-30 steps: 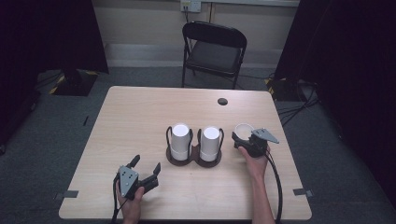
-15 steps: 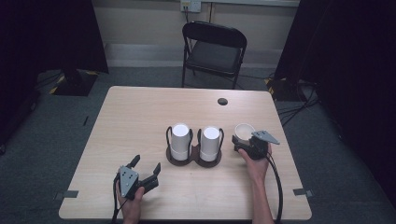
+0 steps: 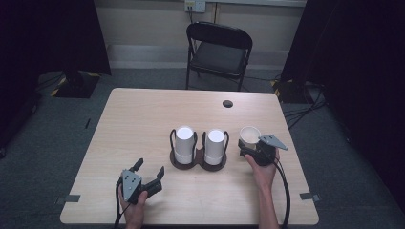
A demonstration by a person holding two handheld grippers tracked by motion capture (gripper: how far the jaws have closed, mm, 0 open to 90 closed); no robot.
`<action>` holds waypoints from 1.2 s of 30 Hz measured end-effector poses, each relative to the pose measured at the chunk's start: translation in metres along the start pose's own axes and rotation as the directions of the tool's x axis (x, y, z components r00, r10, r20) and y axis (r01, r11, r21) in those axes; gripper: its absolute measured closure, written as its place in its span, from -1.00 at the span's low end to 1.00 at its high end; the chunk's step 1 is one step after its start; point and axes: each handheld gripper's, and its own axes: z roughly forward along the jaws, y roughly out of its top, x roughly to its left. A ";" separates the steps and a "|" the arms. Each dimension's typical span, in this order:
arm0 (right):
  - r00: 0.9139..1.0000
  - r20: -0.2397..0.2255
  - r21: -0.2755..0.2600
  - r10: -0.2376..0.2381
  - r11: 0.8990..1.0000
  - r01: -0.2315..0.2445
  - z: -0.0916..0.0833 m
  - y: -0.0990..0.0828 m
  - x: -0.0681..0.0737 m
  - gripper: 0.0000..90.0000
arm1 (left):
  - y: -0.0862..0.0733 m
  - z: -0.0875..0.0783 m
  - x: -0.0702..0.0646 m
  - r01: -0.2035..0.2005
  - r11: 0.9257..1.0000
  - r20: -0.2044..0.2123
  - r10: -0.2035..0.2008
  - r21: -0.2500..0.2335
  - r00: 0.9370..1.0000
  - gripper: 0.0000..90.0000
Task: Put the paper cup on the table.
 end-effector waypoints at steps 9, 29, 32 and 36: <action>1.000 0.013 -0.025 0.026 0.999 -0.025 -0.011 -0.006 -0.002 -0.69 | 0.000 0.000 0.001 0.006 1.000 0.005 -0.006 0.005 1.000 -0.59; 1.000 0.005 -0.147 -0.002 0.989 0.003 -0.056 -0.010 0.023 -0.69 | 0.001 0.003 0.002 0.022 0.999 -0.028 -0.021 0.033 0.999 -0.56; 1.000 0.005 -0.154 -0.006 0.988 0.007 -0.063 -0.014 0.030 -0.69 | 0.001 0.003 0.001 0.025 0.999 -0.033 -0.024 0.035 0.999 -0.56; 1.000 0.011 -0.163 -0.022 0.986 0.023 -0.071 -0.020 0.041 -0.69 | 0.002 0.004 0.001 0.031 0.999 -0.036 -0.029 0.044 0.999 -0.56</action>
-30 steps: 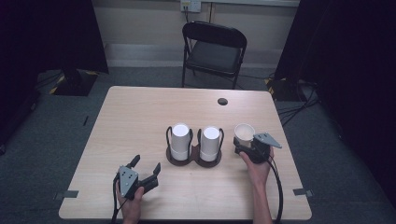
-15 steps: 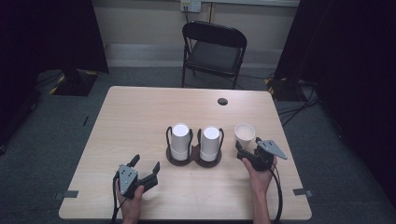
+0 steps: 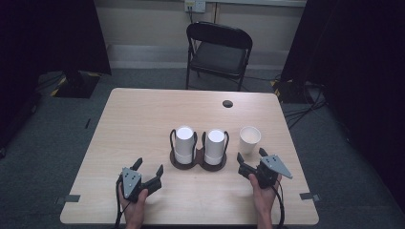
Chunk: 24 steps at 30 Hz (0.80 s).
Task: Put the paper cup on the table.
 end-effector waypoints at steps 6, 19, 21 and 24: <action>1.000 -0.005 -0.030 -0.011 0.999 0.011 -0.012 -0.005 0.018 -0.66 | 0.000 0.001 0.002 0.013 1.000 0.003 -0.013 0.009 1.000 -0.56; 0.995 -0.075 -0.026 -0.069 0.997 0.067 -0.019 -0.031 0.049 -0.60 | 0.001 0.001 0.001 0.004 1.000 0.018 -0.004 0.015 1.000 -0.62; 0.995 -0.075 -0.021 -0.058 0.998 0.057 -0.018 -0.037 0.049 -0.60 | 0.001 0.001 0.001 0.002 1.000 0.014 -0.003 0.017 1.000 -0.62; 0.996 -0.064 -0.016 -0.057 0.998 0.056 -0.016 -0.039 0.050 -0.60 | 0.000 0.001 0.001 0.003 1.000 0.012 -0.003 0.013 1.000 -0.62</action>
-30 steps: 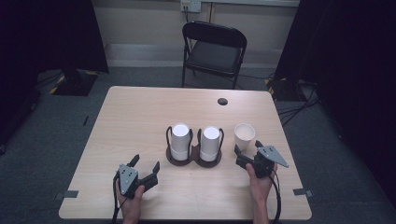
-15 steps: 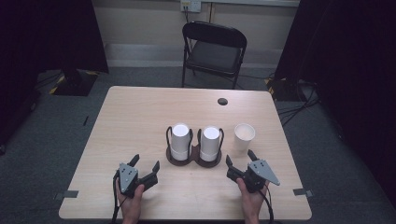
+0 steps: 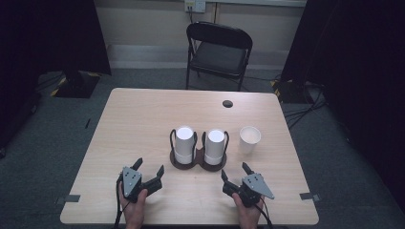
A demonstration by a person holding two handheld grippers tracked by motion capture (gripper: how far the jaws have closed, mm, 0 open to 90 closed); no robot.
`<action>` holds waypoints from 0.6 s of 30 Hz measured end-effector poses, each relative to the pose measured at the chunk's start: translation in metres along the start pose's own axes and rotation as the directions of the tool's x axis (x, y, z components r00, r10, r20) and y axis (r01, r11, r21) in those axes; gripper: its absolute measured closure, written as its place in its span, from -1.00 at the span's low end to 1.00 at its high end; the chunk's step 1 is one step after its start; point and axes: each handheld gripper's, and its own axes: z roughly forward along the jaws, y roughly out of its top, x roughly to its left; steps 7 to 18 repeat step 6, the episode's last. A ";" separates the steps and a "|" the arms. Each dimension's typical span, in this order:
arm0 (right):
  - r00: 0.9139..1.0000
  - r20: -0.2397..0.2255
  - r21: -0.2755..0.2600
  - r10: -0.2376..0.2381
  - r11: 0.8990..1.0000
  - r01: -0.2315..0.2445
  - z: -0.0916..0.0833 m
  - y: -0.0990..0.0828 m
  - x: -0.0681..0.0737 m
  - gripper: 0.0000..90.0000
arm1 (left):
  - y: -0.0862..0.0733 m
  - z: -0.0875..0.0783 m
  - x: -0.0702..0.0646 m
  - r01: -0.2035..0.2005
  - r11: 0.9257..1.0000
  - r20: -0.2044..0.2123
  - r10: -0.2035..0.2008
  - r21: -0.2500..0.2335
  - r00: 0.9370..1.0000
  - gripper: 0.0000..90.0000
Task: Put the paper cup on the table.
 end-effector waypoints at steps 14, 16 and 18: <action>1.000 -0.018 0.032 0.017 0.999 -0.016 0.003 0.001 -0.002 -0.63 | 0.000 -0.001 -0.001 -0.002 1.000 -0.006 0.002 -0.009 1.000 -0.61; 1.000 -0.018 0.032 0.017 0.999 -0.016 0.003 0.001 -0.002 -0.63 | 0.000 -0.001 -0.001 -0.002 1.000 -0.006 0.002 -0.009 1.000 -0.61; 1.000 -0.018 0.032 0.017 0.999 -0.016 0.003 0.001 -0.002 -0.63 | 0.000 -0.001 -0.001 -0.002 1.000 -0.006 0.002 -0.009 1.000 -0.61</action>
